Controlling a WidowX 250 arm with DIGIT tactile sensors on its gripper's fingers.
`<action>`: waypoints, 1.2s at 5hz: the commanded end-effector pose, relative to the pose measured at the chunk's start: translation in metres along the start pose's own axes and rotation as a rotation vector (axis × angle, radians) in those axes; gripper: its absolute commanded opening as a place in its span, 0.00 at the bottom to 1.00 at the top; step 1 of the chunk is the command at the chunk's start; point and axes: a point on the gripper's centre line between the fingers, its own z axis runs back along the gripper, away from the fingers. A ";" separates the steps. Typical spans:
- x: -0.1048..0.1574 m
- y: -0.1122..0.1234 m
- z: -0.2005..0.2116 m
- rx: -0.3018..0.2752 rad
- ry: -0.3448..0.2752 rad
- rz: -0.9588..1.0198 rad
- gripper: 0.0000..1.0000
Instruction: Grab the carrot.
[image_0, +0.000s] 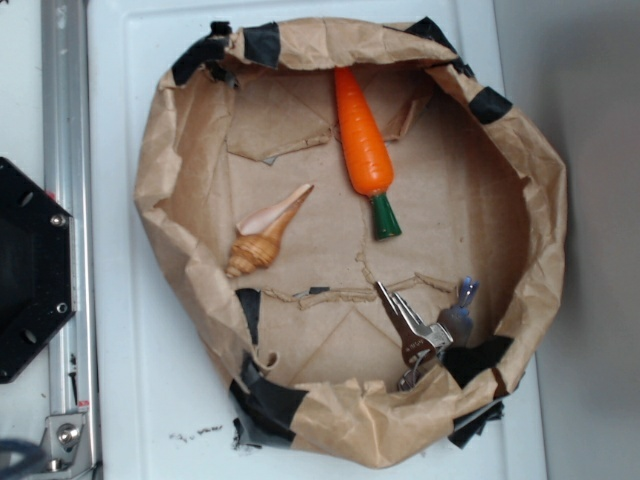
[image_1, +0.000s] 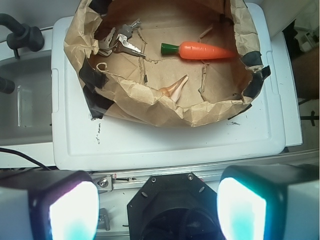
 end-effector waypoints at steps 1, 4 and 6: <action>0.000 0.000 0.000 0.000 0.000 0.000 1.00; 0.132 0.049 -0.073 0.130 -0.107 0.187 1.00; 0.147 0.049 -0.138 0.106 -0.043 -0.321 1.00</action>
